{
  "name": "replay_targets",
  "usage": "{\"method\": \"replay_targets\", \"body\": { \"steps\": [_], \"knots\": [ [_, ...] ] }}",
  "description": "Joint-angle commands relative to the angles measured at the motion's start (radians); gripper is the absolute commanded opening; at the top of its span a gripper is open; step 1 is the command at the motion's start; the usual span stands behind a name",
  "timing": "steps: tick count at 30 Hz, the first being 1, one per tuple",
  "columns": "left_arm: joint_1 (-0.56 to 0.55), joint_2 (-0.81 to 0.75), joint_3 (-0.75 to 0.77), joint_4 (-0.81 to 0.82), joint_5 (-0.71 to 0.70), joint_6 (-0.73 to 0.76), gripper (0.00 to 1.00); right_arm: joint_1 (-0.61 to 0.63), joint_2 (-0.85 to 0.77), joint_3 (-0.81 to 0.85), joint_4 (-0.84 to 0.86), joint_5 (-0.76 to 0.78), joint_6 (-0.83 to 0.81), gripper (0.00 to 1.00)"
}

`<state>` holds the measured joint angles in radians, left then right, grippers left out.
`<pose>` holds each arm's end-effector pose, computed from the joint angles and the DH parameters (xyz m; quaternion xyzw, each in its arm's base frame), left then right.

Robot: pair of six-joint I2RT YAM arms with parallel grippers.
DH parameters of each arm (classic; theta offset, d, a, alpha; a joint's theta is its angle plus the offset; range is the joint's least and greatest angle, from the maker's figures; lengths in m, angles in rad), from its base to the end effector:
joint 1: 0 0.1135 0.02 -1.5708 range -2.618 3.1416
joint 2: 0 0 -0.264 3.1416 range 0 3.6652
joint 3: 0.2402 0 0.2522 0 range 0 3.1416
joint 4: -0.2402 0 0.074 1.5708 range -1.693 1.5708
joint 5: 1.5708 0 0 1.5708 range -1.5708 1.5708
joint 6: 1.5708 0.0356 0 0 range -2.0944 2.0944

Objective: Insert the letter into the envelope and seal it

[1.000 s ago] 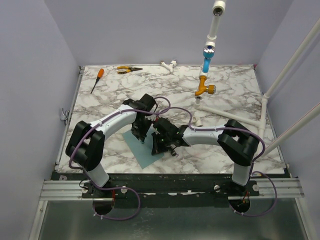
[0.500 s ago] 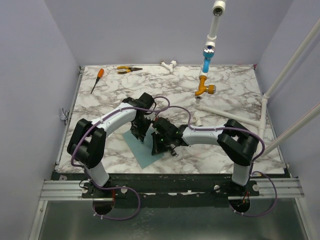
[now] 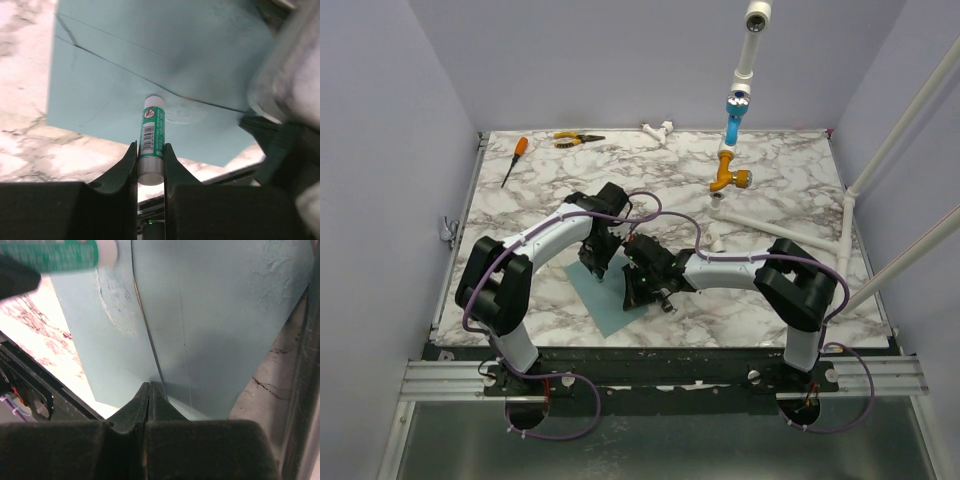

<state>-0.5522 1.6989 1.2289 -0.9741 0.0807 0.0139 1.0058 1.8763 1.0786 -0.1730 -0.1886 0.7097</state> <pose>0.2651 -0.1667 0.2093 0.2810 0.9568 -0.0556 0.0503 0.1951 0.3203 0.1419 -0.1678 0.9366 0.2814 0.1244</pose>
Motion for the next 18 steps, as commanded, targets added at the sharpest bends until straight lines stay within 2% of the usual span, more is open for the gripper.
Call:
{"method": "replay_targets", "body": {
  "steps": [1,6,15,18],
  "knots": [
    [-0.056,0.053,0.012,0.135,-0.073,0.069,0.0,0.069,0.086,-0.007,0.018,0.138,-0.249,0.01],
    [-0.117,0.075,-0.02,0.132,-0.046,0.077,0.0,0.071,0.083,-0.011,0.015,0.144,-0.25,0.01],
    [-0.141,0.009,-0.042,0.08,0.156,0.036,0.0,0.072,0.084,-0.013,0.02,0.14,-0.252,0.0],
    [-0.184,0.027,-0.057,0.071,0.175,0.043,0.0,0.073,0.086,-0.009,0.019,0.138,-0.25,0.01]
  ]
}}
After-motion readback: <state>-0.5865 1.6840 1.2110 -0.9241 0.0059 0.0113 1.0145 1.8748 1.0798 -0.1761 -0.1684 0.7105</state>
